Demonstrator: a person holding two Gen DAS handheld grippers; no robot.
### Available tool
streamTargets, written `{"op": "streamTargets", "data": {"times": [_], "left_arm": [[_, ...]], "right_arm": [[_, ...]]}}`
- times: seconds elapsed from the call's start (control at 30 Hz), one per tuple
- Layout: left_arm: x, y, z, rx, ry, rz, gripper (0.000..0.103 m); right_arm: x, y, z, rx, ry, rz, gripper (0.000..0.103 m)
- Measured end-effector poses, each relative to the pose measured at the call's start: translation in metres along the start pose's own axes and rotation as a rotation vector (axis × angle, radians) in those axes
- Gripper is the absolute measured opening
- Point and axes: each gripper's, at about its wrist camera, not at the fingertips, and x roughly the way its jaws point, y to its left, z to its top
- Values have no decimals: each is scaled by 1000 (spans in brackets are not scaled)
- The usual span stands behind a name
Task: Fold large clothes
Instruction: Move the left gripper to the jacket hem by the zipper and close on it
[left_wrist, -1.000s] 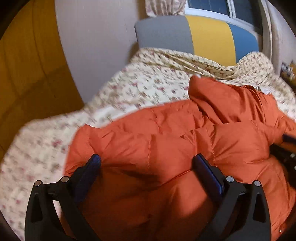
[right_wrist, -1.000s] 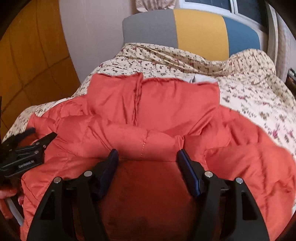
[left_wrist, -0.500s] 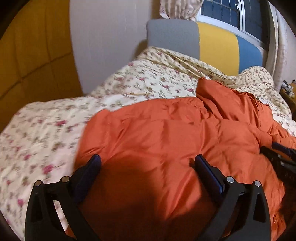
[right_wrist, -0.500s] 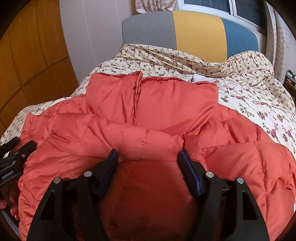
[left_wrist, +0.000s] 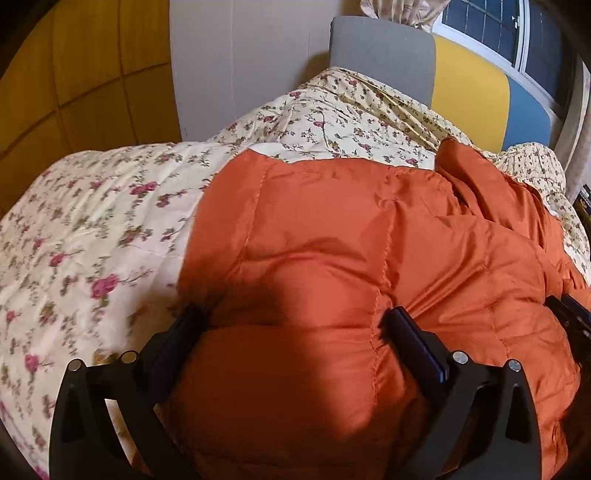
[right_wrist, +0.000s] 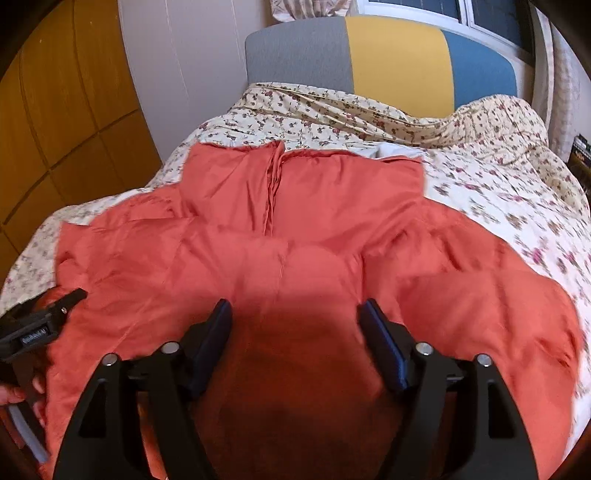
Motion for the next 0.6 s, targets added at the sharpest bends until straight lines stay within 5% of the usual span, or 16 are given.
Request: {"op": "streamTargets", "data": {"times": [0.37, 0.6], "left_arm": [[-99, 41, -72, -46, 27, -172, 100], [-149, 75, -130, -21, 7, -80, 100]], "right_arm": [[-143, -69, -80, 206, 26, 100, 70], [-219, -123, -152, 296, 26, 50, 66]]}}
